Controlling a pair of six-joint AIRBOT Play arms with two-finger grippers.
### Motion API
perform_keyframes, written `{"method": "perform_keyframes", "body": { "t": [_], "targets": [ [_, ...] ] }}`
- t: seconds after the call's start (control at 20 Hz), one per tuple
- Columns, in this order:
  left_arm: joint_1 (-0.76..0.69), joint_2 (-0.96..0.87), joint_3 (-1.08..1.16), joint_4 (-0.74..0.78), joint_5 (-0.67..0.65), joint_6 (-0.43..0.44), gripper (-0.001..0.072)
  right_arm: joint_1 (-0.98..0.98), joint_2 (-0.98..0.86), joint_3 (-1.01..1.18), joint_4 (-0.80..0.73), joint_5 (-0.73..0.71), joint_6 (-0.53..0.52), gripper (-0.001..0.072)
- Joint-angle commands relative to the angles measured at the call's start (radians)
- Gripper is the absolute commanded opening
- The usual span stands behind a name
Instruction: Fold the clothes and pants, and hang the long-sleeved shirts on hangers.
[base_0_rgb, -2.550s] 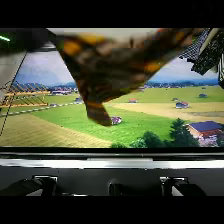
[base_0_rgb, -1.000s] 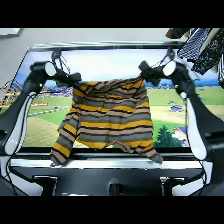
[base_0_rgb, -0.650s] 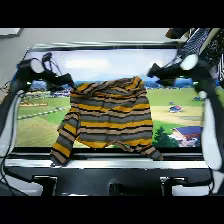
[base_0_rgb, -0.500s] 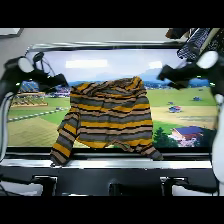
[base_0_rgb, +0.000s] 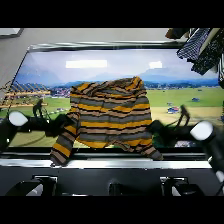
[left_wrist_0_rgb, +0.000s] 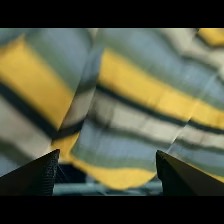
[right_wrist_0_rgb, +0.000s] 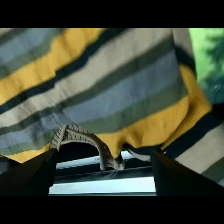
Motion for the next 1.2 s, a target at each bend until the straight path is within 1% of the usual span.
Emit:
{"method": "perform_keyframes", "body": {
  "t": [0.0,0.15,0.2,0.25,0.3,0.35,0.45,0.55,0.7,0.75,0.8,0.85,0.95,1.0,1.05,1.1,1.15],
  "targets": [
    [-0.018,0.062,-0.164,-0.091,0.043,0.019,0.0719,0.143,0.04,-0.198,0.079,-0.229,0.117,0.067],
    [-0.062,0.053,-0.167,-0.089,0.071,0.018,0.0719,0.212,-0.064,-0.198,0.095,-0.338,0.133,0.0663],
    [-0.081,0.046,-0.167,-0.084,0.091,0.018,0.0719,0.218,-0.11,-0.198,0.095,-0.365,0.131,0.0539],
    [-0.1,0.035,-0.166,-0.084,0.111,0.017,0.0719,0.216,-0.144,-0.198,0.095,-0.394,0.121,0.0267],
    [-0.121,0.018,-0.166,-0.084,0.13,0.014,0.0719,0.216,-0.154,-0.193,0.093,-0.415,0.111,0.0088],
    [-0.145,0.0,-0.166,-0.085,0.146,0.014,0.0719,0.216,-0.146,-0.182,0.083,-0.42,0.115,0.0021],
    [-0.198,-0.049,-0.166,-0.097,0.19,0.014,0.0718,0.216,-0.117,-0.146,0.063,-0.367,0.118,0.002],
    [-0.252,-0.1,-0.166,-0.121,0.26,0.014,0.0717,0.216,-0.093,-0.126,0.034,-0.29,0.145,0.002],
    [-0.315,-0.152,-0.166,-0.212,0.394,0.014,0.0714,0.216,-0.046,-0.126,0.031,-0.203,0.148,0.0021],
    [-0.327,-0.16,-0.166,-0.244,0.426,0.014,0.0651,0.216,-0.029,-0.126,0.03,-0.19,0.148,0.0021],
    [-0.332,-0.163,-0.165,-0.266,0.438,0.015,0.0316,0.216,-0.009,-0.126,0.026,-0.184,0.149,0.0021],
    [-0.329,-0.157,-0.163,-0.266,0.424,0.018,0.0025,0.216,0.014,-0.126,0.019,-0.17,0.158,0.0021],
    [-0.308,-0.116,-0.16,-0.252,0.352,0.015,0.0019,0.216,0.065,-0.126,0.008,-0.089,0.163,0.0021],
    [-0.294,-0.07,-0.161,-0.18,0.271,0.013,0.0018,0.217,0.102,-0.126,0.003,-0.004,0.168,0.002],
    [-0.285,-0.015,-0.161,-0.071,0.177,-0.032,0.0018,0.218,0.145,-0.126,-0.003,0.108,0.17,0.002],
    [-0.278,0.056,-0.16,0.058,0.061,-0.105,0.0018,0.218,0.193,-0.126,-0.011,0.216,0.171,0.002],
    [-0.279,0.13,-0.16,0.157,-0.049,-0.149,0.0018,0.218,0.252,-0.126,-0.01,0.325,0.2,0.002]
  ]
}}
